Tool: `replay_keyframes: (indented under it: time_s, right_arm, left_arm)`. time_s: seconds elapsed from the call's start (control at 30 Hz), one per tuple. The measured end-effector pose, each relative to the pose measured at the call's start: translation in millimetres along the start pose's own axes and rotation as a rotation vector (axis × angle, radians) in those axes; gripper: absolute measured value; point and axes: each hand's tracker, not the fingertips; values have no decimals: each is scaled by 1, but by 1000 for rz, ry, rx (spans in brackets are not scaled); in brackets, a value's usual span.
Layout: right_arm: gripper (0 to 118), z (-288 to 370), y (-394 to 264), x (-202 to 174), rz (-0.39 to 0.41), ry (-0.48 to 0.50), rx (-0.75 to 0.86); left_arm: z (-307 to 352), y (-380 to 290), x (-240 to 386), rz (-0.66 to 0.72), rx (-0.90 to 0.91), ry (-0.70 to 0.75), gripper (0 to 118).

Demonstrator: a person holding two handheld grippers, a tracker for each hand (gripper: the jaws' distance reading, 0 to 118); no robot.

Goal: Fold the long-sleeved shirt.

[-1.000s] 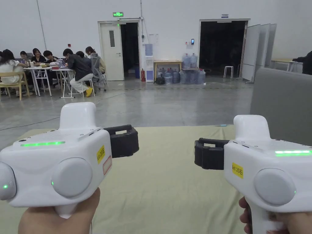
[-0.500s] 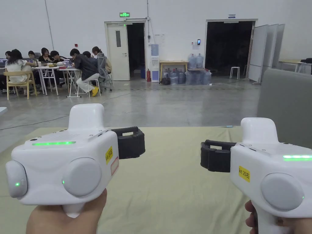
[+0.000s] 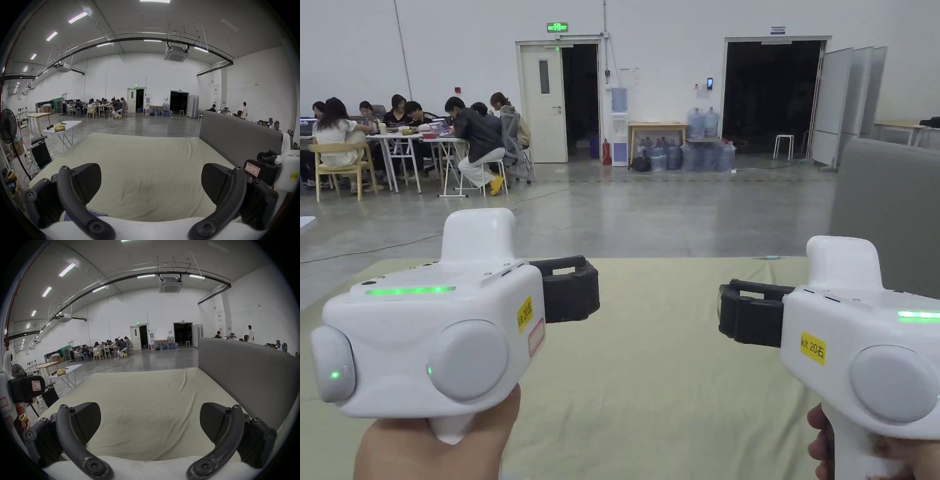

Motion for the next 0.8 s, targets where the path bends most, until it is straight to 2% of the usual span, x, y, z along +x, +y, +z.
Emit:
replay_keyframes:
  time_s: [0.8]
  right_arm:
    - [118,0,-4,-1,3,11,-13]
  left_arm:
    - [-1,-2,4,-3,-19,-26,118]
